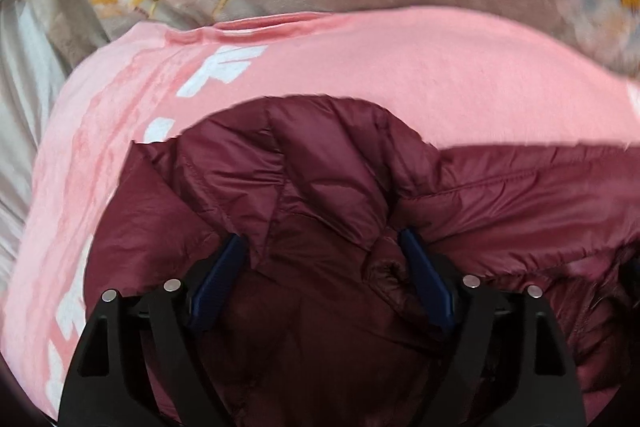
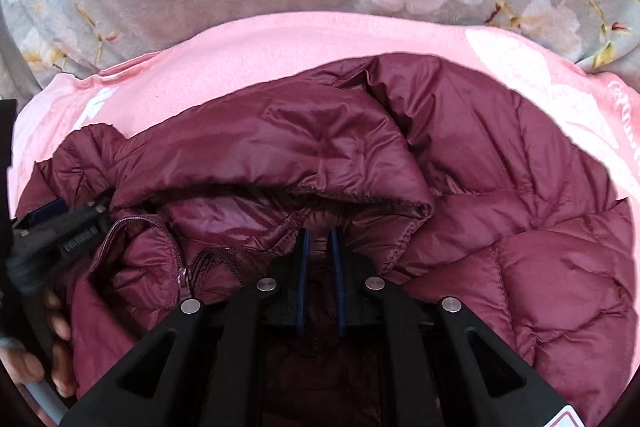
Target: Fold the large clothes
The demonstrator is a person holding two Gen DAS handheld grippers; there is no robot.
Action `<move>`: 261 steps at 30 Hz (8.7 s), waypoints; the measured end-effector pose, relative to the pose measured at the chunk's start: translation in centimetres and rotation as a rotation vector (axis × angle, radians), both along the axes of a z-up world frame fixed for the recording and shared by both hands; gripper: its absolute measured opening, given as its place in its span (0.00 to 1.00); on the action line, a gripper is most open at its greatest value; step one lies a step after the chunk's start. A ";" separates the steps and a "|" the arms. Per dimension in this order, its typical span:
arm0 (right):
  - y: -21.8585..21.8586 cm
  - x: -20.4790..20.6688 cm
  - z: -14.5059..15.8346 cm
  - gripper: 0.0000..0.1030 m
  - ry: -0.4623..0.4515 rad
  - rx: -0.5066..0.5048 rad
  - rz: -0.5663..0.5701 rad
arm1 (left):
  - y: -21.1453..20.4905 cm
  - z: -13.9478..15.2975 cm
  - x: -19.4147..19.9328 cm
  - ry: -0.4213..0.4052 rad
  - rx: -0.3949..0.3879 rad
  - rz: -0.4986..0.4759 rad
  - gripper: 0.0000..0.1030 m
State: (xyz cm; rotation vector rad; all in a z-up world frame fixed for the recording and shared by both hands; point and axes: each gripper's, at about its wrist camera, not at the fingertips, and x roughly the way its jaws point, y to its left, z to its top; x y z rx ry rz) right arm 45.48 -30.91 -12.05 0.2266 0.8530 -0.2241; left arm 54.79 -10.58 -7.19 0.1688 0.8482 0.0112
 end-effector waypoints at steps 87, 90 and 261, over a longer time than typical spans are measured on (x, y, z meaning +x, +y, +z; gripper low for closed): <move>3.1 -45.9 14.3 0.03 -0.405 -0.129 -0.153 | 24.9 15.2 -35.1 -0.192 -0.308 0.116 0.05; 2.2 -42.4 13.5 0.03 -0.392 -0.136 -0.188 | 24.2 14.8 -32.7 -0.195 -0.299 0.137 0.05; 21.0 -43.0 2.1 0.04 -0.154 0.121 0.186 | 17.6 15.3 -46.6 -0.095 -0.554 -0.253 0.09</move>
